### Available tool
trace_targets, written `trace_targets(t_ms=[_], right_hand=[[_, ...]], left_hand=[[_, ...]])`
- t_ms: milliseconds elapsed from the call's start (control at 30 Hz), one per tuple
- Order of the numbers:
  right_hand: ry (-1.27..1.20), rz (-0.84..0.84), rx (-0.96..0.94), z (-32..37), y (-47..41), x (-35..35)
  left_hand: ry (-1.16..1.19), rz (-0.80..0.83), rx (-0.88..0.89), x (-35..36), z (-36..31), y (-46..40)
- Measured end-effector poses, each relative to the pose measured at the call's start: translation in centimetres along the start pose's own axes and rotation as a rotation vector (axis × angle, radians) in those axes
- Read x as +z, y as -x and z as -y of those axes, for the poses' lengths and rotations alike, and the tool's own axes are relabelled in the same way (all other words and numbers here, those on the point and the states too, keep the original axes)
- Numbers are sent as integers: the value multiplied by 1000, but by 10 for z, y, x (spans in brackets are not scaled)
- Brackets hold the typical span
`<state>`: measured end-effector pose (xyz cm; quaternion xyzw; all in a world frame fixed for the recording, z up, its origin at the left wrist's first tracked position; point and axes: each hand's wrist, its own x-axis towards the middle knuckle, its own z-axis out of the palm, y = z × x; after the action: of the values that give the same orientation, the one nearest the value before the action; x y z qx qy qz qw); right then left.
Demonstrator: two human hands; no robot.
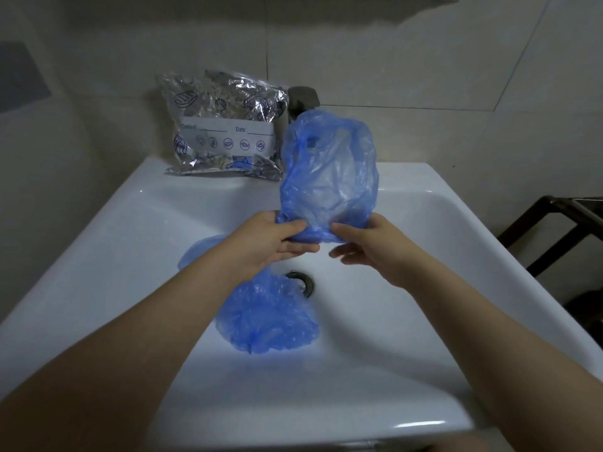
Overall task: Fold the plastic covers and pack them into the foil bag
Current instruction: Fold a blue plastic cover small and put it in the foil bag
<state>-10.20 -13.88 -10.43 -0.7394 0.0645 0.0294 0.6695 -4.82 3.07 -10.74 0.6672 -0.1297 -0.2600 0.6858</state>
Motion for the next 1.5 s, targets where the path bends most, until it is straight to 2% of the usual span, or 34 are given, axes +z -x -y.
trace_targets(t_ms=[100,267,367,467,567,700,800,1033,1167,1333,1500], right_hand=[[105,9,-8,0,1,0],[-303,9,11,4,-1,-3],[-498,39,77,7,0,-3],[-629,76,102,11,2,-4],[-652,116,30,11,2,-6],[-546,144,-28,7,0,-7],[-486,89,-27,7,-1,-6],[-297,-98,-14,1,-5,-7],[-358,-115,27,0,-7,-10],[-400,-88,1,6,-5,-10],[-464,15,-33,9,-3,-15]], left_hand=[[64,-26,17,0,-1,0],[130,-37,-7,2,-7,3],[397,7,-31,4,-10,5],[591,67,-42,4,-13,8],[688,102,-28,2,-14,9],[602,113,33,-1,-15,9],[488,79,8,-1,-13,6],[39,-149,-30,-1,-6,1],[-90,-201,-18,-2,-9,3],[-3,-122,24,-3,-14,5],[301,-75,-36,-1,-20,9]])
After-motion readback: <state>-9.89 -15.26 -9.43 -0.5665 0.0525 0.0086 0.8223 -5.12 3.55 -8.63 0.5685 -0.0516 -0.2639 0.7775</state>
